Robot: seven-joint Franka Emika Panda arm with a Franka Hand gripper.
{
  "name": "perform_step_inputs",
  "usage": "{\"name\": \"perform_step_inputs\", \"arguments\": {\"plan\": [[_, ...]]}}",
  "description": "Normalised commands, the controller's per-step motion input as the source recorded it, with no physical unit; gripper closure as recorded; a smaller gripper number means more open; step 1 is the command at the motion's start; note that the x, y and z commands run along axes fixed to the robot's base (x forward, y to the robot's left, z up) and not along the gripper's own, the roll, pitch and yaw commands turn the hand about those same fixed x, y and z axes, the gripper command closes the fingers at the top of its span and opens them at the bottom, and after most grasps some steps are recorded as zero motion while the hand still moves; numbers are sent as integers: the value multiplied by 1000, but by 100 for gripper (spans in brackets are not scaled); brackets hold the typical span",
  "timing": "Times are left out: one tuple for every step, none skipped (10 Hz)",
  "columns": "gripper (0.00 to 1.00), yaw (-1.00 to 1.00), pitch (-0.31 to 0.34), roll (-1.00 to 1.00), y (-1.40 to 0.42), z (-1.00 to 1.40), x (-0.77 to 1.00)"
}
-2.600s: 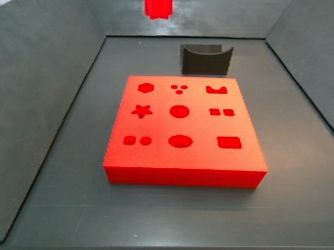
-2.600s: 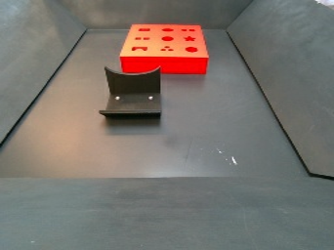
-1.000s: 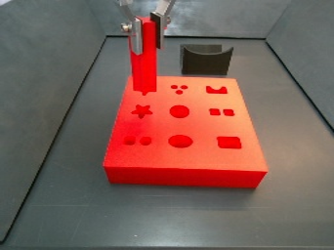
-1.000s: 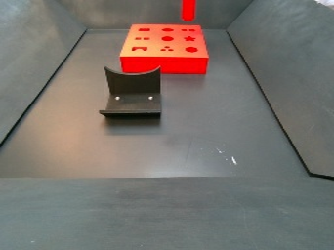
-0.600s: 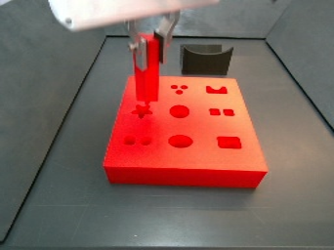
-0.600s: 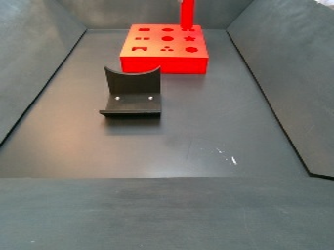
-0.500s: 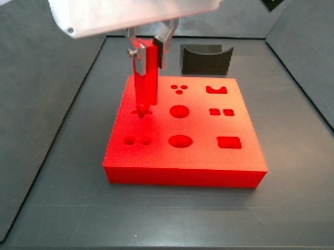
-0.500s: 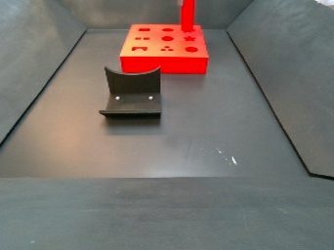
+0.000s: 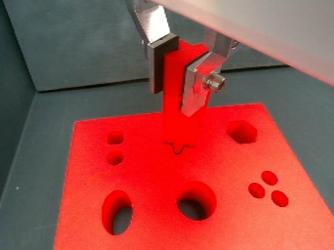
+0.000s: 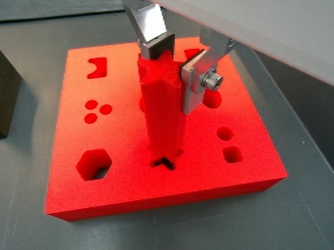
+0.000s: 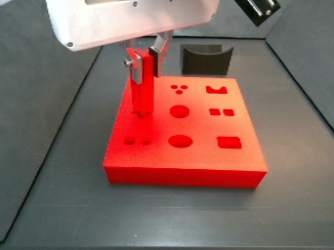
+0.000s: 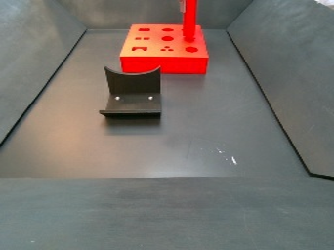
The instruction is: Insert the star object.
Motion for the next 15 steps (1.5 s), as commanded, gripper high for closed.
{"name": "perform_step_inputs", "arguments": {"plan": [[100, -77, 26, 99, 0, -160, 29], [100, -117, 36, 120, 0, -126, 120], [100, -134, 14, 117, 0, -129, 134], [100, -109, 0, 84, 0, -100, 154], [100, -11, 0, 56, -34, -69, 271], [100, -9, 0, 27, -6, -131, 237], [100, -6, 0, 0, 0, -209, 126], [100, -29, -16, 0, 0, -266, 0], [100, -160, 0, 0, 0, -134, -240], [100, -151, -14, -10, 0, 0, -391], [100, -37, -54, -20, 0, 0, -297], [100, 89, -34, 0, 0, 0, 0], [100, 143, 0, 0, -23, -117, 43], [100, 120, 0, 0, 0, -177, 186], [100, 46, 0, 11, 0, -151, 60]]}}
